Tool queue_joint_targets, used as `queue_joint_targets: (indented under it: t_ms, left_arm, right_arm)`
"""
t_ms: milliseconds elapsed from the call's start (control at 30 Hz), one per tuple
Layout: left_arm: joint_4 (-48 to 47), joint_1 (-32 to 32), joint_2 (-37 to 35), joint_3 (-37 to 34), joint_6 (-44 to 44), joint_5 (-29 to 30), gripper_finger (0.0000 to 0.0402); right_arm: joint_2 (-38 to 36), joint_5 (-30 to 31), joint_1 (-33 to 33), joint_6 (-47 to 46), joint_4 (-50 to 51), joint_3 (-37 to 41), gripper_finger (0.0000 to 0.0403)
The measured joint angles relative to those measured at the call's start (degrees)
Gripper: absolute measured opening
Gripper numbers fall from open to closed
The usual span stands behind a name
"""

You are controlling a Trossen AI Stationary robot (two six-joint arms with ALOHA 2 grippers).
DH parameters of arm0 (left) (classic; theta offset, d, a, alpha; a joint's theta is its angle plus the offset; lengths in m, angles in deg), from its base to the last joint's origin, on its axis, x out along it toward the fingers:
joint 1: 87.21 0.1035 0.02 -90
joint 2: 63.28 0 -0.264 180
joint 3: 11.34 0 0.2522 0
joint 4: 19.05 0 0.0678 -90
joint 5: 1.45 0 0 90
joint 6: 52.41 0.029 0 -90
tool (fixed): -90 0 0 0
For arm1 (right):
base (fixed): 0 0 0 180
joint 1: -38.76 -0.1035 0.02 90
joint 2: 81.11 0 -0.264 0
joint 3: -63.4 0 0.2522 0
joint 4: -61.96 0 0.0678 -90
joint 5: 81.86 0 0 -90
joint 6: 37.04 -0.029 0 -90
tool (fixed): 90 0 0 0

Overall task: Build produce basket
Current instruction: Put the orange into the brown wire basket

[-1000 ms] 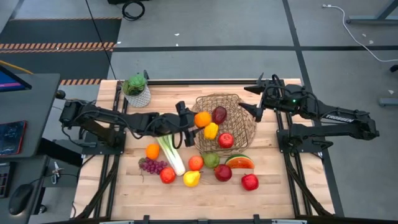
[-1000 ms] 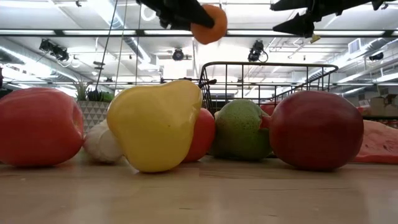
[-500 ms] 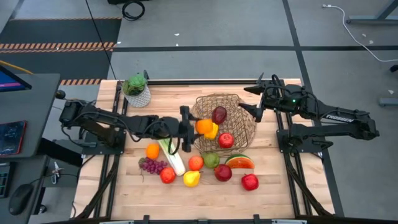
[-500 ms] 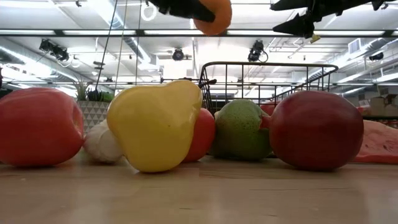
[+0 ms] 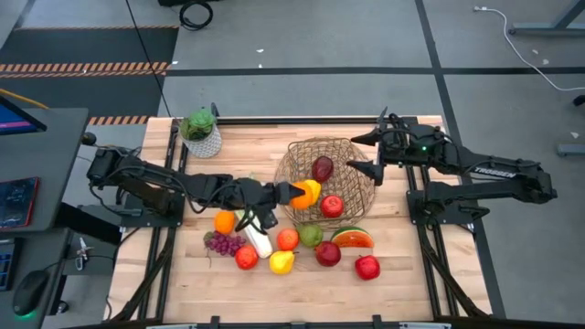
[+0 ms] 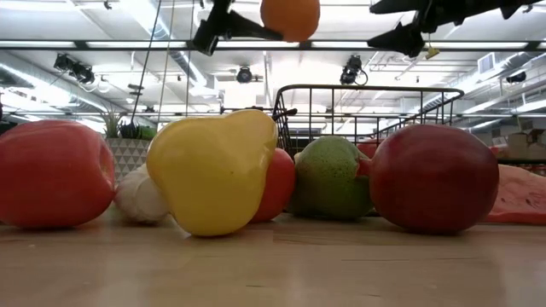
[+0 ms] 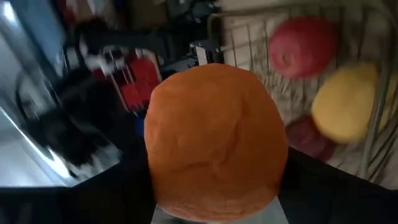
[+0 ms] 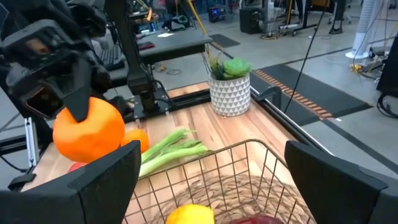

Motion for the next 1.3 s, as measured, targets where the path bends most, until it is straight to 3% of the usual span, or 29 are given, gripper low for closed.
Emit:
queue_joint_targets:
  t_ms: [267,433,1300]
  left_arm:
    - [0.0,-0.02,0.02,0.0,25.35,-0.27,0.0272]
    - [0.02,-0.01,0.02,0.0,35.64,-2.01,0.0272]
    - [1.25,-0.35,2.03,-0.04,36.44,-4.61,0.0272]
  right_arm:
    - [-0.04,0.11,0.0,-0.85,0.01,0.0,0.04]
    - [-0.04,0.12,0.0,-1.46,0.46,0.0,0.04]
    - [-0.04,0.13,0.0,-2.14,1.5,-0.01,0.04]
